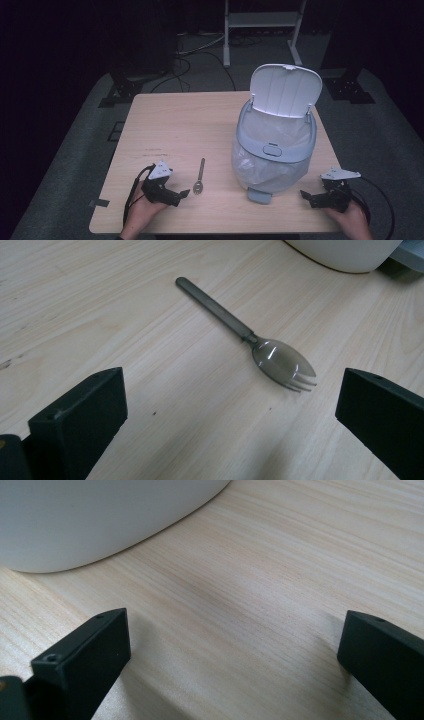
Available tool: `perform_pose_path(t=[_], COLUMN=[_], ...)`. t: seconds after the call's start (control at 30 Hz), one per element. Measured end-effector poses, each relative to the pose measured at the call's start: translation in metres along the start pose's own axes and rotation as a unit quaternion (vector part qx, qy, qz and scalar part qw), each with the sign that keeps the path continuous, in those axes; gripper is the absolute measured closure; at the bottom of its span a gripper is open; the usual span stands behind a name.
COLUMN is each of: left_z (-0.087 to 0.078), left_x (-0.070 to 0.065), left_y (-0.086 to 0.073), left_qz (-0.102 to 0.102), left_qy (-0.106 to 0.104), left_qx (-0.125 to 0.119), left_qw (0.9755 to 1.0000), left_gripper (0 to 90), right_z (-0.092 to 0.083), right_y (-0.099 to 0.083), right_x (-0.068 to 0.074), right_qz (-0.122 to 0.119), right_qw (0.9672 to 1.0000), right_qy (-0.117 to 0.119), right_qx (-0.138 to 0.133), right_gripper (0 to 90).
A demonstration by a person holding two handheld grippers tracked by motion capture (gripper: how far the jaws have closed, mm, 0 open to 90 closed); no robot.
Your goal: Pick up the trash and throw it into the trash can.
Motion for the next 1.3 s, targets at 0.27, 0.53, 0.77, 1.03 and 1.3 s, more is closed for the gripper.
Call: perform_pose_path(t=[0.27, 0.53, 0.77, 1.03, 1.3], left_z=[0.012, 0.022, 0.033, 0.053, 0.064], left_x=[-0.011, -0.017, -0.017, -0.019, -0.015], left_y=[0.008, 0.014, 0.021, 0.025, 0.024], left_qz=[0.01, 0.002, -0.002, -0.01, -0.019], left_qy=[-0.007, -0.015, -0.004, 0.006, 0.031], left_qx=[0.002, 0.0, 0.003, 0.016, 0.025], left_qw=[0.9999, 0.9999, 1.0, 0.9998, 0.999], left_gripper=[0.0, 0.0, 0.0, 0.0, 6.4], right_z=[0.001, 0.007, 0.009, 0.009, 0.009], right_y=[0.001, 0.007, 0.009, 0.009, 0.009], right_x=[-0.001, -0.004, -0.005, -0.005, -0.005], right_qz=[0.008, 0.029, 0.032, 0.032, 0.032], right_qw=[0.9999, 0.9991, 0.999, 0.999, 0.999], right_qy=[-0.009, -0.029, -0.032, -0.032, -0.032], right_qx=[0.002, 0.006, 0.006, 0.006, 0.006], right_gripper=[0.0, 0.0, 0.0, 0.0, 0.0])
Point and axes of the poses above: each handheld gripper's, and its own axes: z roughly forward along the jaws, y roughly out of its top, x roughly to its left, the point moved 10 cm from there along z, roughly forward along the jaws, and after that the axes turned 11 degrees about -z, right-handed, at the moved point
